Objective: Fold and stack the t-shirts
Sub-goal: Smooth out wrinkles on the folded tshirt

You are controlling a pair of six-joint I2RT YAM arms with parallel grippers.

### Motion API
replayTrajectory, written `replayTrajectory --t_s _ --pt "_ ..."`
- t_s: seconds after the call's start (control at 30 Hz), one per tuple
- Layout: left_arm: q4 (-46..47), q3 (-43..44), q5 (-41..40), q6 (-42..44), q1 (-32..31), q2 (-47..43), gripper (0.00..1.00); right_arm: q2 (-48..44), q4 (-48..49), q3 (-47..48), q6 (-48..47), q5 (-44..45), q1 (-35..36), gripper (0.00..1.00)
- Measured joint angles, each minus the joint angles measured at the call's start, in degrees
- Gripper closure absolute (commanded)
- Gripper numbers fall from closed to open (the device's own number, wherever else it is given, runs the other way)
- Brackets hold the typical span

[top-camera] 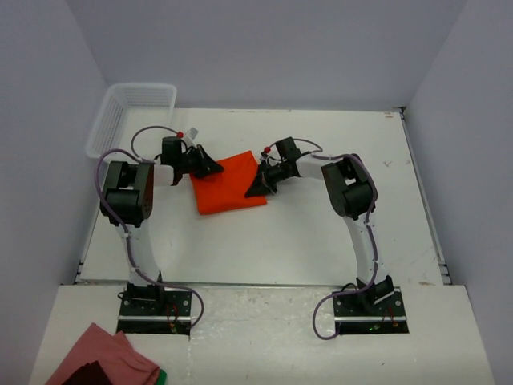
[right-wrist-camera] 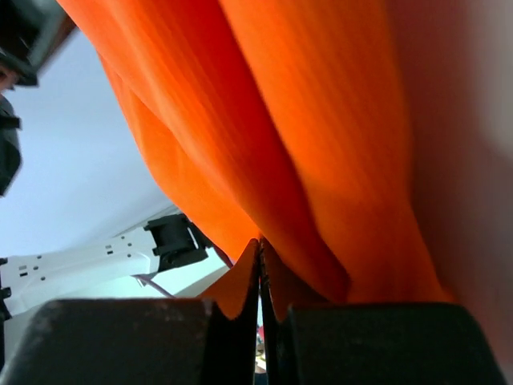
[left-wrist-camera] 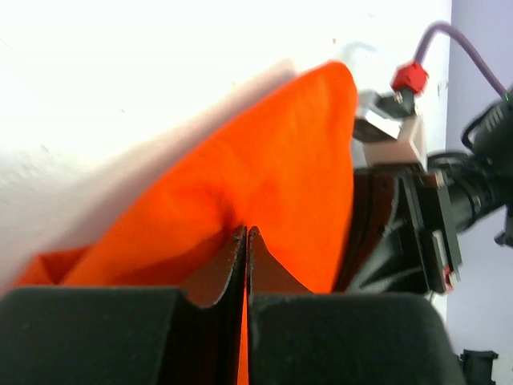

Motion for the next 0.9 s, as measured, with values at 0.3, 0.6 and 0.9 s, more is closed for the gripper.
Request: replayTrajectory --t_s 0.3,0.6,0.9 --pt "-2.19 7.41 2.4 2.01 1.44 6.36 1.0 -4.66 3.02 -7.87 1.11 4.46 0.02 1.0" --pt "-1.79 10.86 6.45 2.64 1.44 10.21 1.0 -13.09 9.31 -22.23 2.99 10.21 0.13 1.0" --pt "3.78 2.69 6.95 1.07 -1.64 6.8 1.0 -22.82 14.78 -37.4 4.96 15.06 1.79 1.0"
